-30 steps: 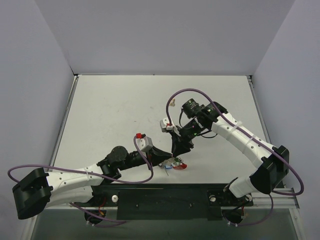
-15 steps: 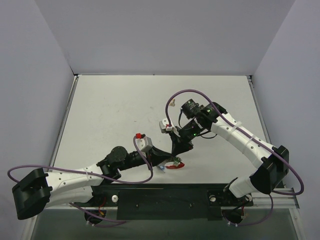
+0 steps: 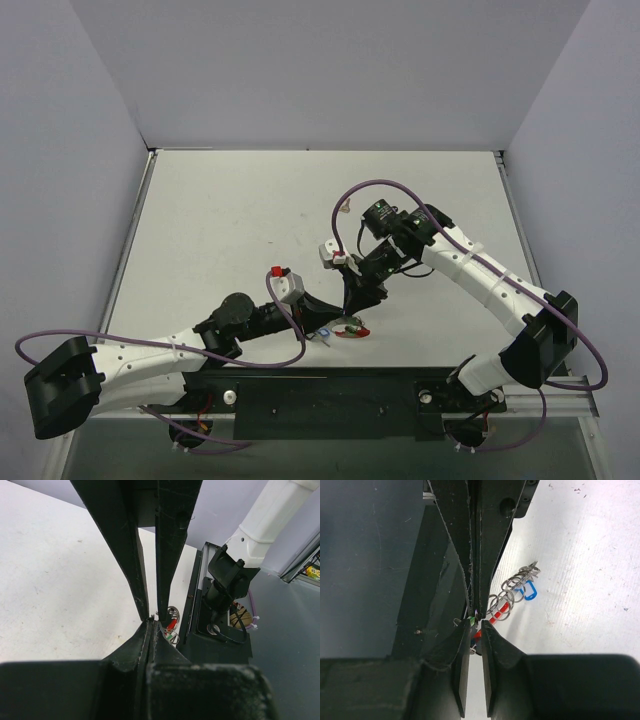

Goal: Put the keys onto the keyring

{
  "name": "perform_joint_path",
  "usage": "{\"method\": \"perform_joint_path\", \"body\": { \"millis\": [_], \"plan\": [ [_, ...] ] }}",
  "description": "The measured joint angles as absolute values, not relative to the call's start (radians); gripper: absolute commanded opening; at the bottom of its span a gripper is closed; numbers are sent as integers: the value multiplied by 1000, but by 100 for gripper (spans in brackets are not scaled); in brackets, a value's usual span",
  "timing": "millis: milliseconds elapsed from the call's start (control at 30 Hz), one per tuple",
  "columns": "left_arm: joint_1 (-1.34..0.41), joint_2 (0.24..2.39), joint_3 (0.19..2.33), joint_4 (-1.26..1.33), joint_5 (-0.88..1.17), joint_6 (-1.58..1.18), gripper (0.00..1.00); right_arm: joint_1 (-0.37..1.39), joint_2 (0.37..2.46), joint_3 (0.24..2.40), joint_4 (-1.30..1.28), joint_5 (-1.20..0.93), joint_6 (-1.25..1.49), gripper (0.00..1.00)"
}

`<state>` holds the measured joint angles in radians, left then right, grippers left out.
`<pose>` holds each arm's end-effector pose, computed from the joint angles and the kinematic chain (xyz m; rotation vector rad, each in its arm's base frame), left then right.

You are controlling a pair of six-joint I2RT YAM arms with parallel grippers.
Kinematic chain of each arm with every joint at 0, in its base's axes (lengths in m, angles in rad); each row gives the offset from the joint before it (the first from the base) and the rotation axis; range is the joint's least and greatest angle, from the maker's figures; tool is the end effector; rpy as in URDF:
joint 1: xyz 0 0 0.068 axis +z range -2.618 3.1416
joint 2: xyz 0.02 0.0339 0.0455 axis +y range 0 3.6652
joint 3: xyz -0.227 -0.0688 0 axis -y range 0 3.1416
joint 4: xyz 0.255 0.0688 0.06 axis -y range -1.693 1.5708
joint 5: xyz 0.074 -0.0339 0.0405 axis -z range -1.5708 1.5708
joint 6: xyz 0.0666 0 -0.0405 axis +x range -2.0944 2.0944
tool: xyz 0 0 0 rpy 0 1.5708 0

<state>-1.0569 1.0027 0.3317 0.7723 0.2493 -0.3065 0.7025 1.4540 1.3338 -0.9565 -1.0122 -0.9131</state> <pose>0.1198 -0.2456 0.2073 0.7905 1.4033 -1.2679 0.1969 0.2406 0.2717 -1.8802 1.3540 1.2040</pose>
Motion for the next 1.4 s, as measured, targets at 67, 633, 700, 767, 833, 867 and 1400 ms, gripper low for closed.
{"method": "perform_joint_path", "body": {
  "millis": [67,633,700,767,833,867,1400],
  "plan": [
    [-1057,1003,331,775,248,-307,0,704,1454,1334,-962,-1011,-923,12],
    [-1056,1032,320,800,246,-328,2,728,1464,1334,-950,-948,-897,0],
    [-1053,1046,320,809,237,-336,9,729,1464,1334,-936,-920,-860,0],
    [-1051,1065,320,822,223,-347,16,730,1464,1333,-918,-886,-822,0],
    [-1050,1083,320,835,206,-358,26,734,1464,1333,-905,-852,-790,0],
    [-1049,1092,319,842,198,-363,30,734,1464,1333,-899,-833,-780,0],
    [-1053,1124,258,896,97,-333,42,735,1470,1348,-959,-585,-757,0]
  ]
}}
